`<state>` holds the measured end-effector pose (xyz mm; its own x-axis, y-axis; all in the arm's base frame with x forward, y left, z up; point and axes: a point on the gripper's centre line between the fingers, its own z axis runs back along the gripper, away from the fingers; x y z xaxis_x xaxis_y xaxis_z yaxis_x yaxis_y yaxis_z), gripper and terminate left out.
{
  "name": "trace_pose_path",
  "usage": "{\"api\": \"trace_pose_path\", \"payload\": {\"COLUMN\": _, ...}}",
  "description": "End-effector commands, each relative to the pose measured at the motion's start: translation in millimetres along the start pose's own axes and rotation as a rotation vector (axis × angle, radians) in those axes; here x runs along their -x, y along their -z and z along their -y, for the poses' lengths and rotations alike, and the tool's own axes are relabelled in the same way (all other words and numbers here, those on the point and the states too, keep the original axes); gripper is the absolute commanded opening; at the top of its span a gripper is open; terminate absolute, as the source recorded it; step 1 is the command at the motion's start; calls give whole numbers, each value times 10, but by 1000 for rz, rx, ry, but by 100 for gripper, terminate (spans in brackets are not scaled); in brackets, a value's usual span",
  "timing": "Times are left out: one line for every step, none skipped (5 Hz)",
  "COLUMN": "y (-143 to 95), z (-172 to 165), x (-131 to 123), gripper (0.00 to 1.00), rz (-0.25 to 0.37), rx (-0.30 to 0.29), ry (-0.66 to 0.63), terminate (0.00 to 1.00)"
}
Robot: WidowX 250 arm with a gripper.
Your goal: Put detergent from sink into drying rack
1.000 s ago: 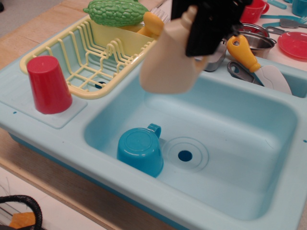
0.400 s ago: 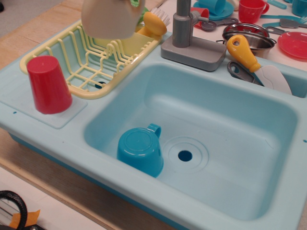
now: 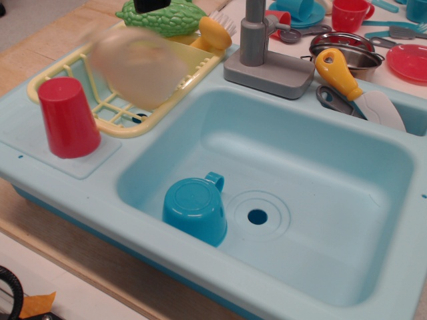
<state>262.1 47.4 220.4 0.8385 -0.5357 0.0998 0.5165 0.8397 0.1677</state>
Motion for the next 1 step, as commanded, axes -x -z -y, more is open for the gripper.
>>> {"api": "trace_pose_path", "payload": {"y": -92, "z": -7, "x": 3, "gripper": 100, "rz": 26, "rx": -23, "ry": 1, "terminate": 100}}
